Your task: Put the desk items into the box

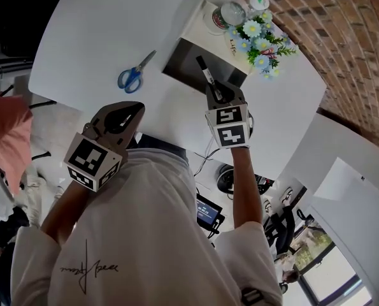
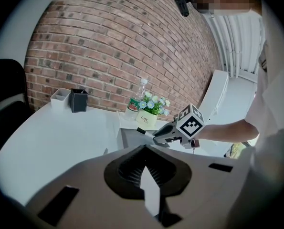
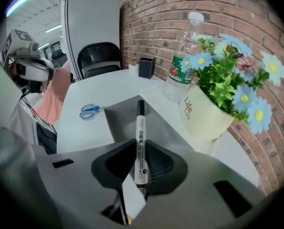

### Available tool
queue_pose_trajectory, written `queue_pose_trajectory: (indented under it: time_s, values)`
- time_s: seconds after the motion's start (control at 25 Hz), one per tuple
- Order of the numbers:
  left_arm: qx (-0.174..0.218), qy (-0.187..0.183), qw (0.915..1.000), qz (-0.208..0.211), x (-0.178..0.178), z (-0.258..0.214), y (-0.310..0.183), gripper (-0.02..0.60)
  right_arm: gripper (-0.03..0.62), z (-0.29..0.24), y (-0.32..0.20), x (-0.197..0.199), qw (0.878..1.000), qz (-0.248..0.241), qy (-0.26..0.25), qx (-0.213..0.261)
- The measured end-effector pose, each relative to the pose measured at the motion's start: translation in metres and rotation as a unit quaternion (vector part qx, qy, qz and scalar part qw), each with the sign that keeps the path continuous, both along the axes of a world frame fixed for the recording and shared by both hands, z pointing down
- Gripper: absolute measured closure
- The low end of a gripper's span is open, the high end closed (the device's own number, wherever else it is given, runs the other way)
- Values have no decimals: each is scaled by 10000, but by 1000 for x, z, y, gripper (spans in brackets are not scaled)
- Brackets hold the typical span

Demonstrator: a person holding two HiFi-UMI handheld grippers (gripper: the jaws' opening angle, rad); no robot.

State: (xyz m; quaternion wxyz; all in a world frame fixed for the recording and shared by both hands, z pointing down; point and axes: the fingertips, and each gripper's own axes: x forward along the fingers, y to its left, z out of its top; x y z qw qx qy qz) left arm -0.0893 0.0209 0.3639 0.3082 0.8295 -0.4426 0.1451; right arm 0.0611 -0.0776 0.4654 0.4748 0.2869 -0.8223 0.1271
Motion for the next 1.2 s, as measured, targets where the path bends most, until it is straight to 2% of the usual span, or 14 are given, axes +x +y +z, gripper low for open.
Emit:
queue_pose_trajectory:
  time_s: [0.76, 1.2]
  values:
    - [-153, -121, 9992, -355, -1, 7, 0, 577, 514, 50, -13, -6, 9973, -444, 306, -508]
    - [-175, -141, 9984, -519, -4, 8, 3, 577, 514, 65, -14, -3, 9953, -615, 498, -563]
